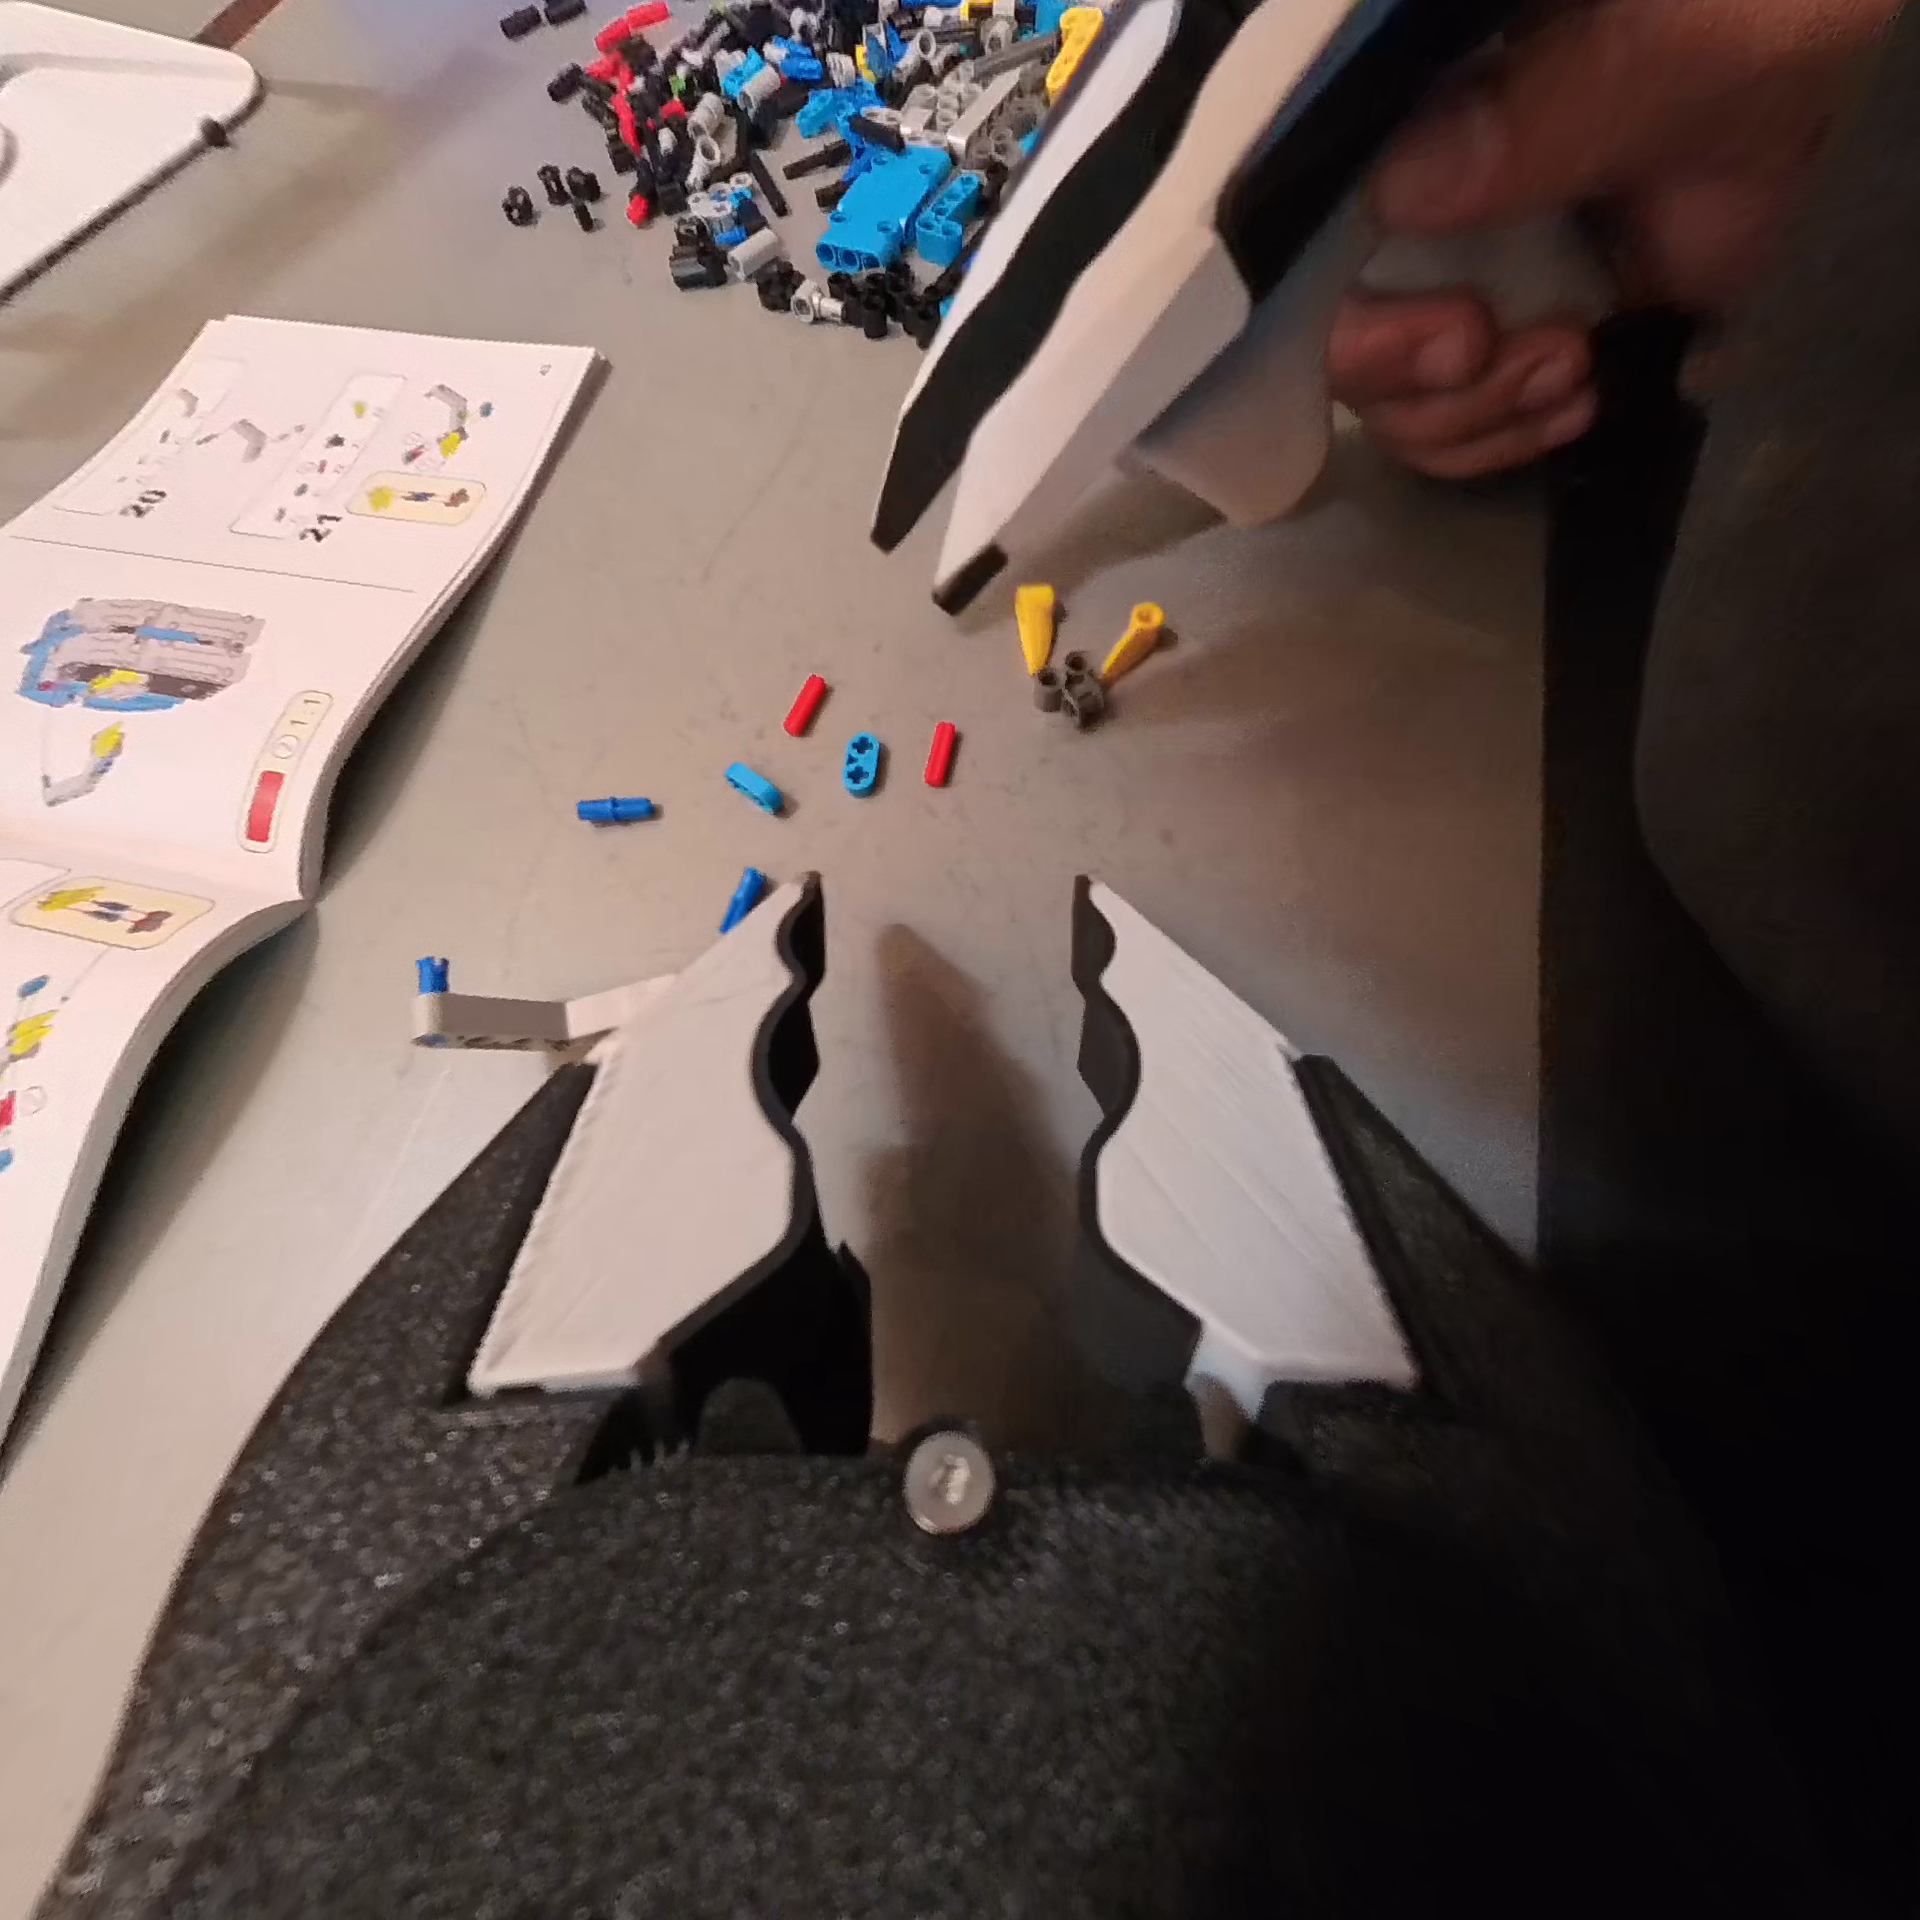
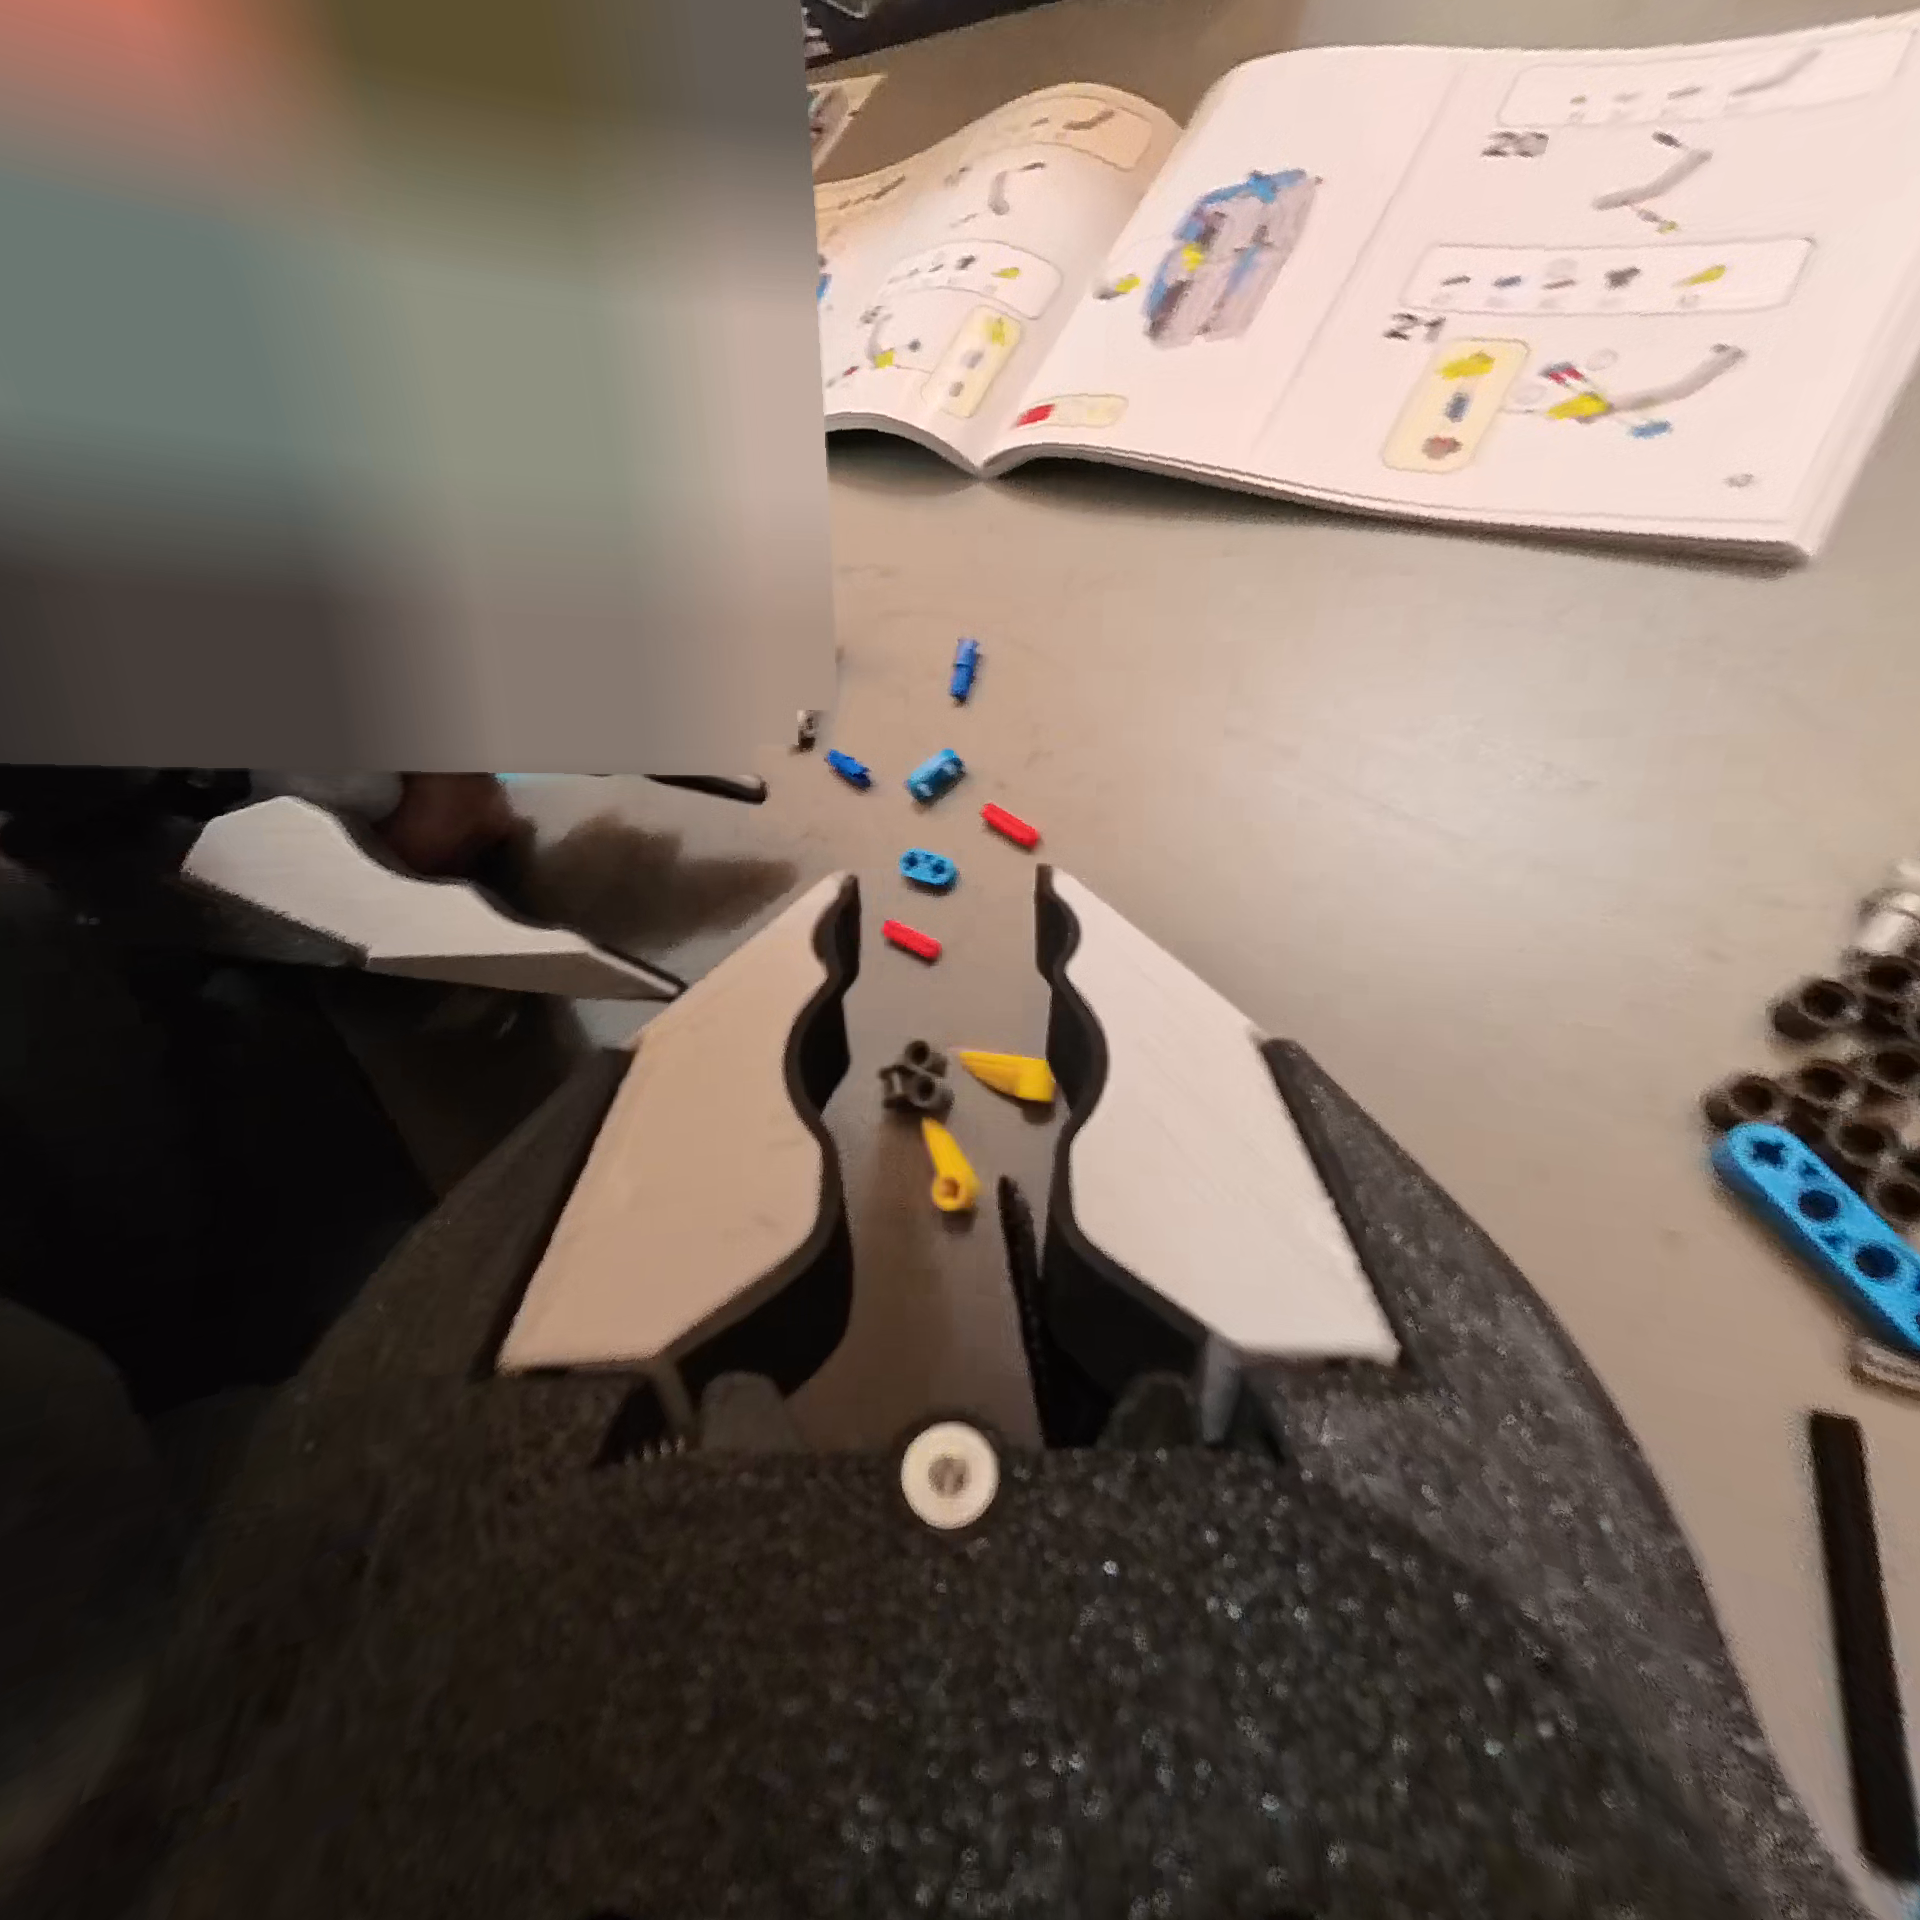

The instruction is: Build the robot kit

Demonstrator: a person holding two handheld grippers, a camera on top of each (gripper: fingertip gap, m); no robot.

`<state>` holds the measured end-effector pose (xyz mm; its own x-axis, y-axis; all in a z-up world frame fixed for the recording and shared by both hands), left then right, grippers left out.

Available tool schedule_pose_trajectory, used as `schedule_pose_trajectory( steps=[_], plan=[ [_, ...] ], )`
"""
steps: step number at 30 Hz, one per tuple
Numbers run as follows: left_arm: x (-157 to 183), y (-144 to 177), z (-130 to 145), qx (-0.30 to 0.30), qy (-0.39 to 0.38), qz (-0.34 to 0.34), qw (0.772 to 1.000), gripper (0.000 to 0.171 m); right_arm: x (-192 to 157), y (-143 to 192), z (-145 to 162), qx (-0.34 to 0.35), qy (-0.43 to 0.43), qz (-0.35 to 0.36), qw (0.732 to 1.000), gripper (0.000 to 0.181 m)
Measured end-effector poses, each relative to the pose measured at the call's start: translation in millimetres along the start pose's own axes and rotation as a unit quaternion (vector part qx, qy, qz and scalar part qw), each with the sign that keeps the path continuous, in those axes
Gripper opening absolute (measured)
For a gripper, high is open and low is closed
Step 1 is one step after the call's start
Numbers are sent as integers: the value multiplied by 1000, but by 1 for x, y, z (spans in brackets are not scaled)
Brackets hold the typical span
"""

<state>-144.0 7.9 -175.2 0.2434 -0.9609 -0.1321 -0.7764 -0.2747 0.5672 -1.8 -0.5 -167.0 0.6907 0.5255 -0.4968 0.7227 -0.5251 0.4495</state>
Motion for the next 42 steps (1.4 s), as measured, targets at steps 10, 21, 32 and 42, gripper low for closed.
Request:
schedule_pose_trajectory(
  steps=[10, 21, 32, 42],
  plan=[
    [3, 32, -5, 107, -19, -42, 993, 41, -26, -24, -8, -81, 164, -86, 979, 26],
    [13, 57, -2, 180, -97, -101, 974, 29, -34, -83, -30, -428, 326, -1, 843, 18],
    [21, 68, 9, 188, -144, -94, 967, 25, -36, -108, -32, -546, 310, 35, 777, 6],
    [-6, 73, 3, 198, -66, -154, 966, 25, -80, -95, -76, -273, 229, -133, 925, 4]
  ],
)
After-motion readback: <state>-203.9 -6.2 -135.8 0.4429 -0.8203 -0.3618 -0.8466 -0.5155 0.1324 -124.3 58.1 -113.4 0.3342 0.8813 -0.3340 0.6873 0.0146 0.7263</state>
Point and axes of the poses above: each gripper's, where its closed fingertips meet, y back along the fingers, z out of its underside, x = y × z across the jaws, the point moved 6 cm from there along y, back along the fingers, and after that the axes turned 10 degrees about -z, right-handed, at the moved point
